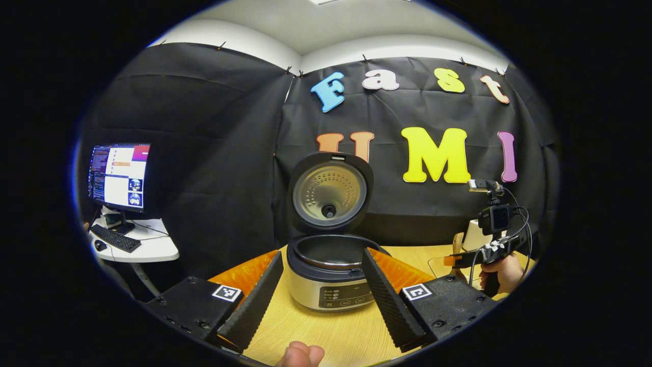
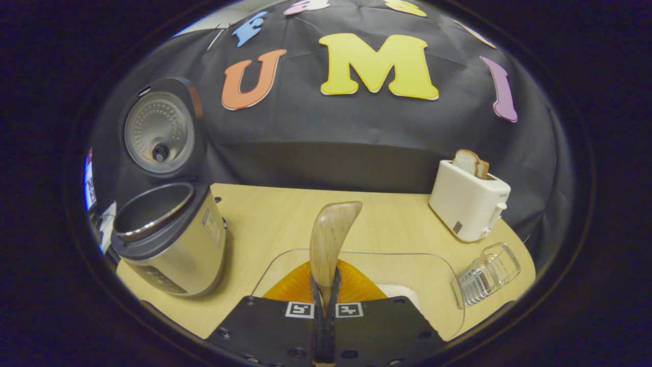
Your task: Close the left gripper, press the button to open the rice cooker; take a wooden spoon from the chopstick holder with the right hand, scoop a spoonful of rice and pour it into the rice cooker, then put the wooden spoon back into the chopstick holder.
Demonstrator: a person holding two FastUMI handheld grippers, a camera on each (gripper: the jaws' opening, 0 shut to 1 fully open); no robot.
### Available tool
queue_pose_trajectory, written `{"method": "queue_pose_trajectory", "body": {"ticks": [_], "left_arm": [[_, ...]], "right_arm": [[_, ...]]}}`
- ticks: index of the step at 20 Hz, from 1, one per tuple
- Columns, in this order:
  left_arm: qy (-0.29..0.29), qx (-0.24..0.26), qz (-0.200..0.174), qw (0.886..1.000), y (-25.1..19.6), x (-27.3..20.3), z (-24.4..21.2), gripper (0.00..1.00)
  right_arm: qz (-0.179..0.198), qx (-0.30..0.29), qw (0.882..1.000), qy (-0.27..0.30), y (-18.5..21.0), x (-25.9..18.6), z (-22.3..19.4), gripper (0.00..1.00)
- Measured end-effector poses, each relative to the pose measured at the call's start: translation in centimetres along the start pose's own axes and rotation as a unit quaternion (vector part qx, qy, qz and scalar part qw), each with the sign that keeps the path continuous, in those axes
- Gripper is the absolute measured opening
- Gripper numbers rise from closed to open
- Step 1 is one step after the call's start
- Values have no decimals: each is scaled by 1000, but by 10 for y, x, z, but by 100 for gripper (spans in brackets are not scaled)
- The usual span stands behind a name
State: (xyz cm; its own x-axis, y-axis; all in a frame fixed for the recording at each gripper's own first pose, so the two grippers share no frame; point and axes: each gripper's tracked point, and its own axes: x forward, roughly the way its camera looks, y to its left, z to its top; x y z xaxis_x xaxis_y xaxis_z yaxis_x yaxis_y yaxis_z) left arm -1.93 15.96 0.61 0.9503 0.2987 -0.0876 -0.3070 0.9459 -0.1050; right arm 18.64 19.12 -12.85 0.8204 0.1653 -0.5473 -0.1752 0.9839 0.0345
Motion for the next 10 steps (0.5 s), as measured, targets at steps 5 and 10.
{"method": "queue_pose_trajectory", "body": {"ticks": [5, 10], "left_arm": [[-3, -3, 1, 1000, 6, 0, 1, 98], [-4, -8, 9, 1000, 13, 1, 1, 98]], "right_arm": [[47, 115, 992, -10, 8, 0, 8, 1], [96, 244, 965, -9, 4, 2, 14, 0]]}}
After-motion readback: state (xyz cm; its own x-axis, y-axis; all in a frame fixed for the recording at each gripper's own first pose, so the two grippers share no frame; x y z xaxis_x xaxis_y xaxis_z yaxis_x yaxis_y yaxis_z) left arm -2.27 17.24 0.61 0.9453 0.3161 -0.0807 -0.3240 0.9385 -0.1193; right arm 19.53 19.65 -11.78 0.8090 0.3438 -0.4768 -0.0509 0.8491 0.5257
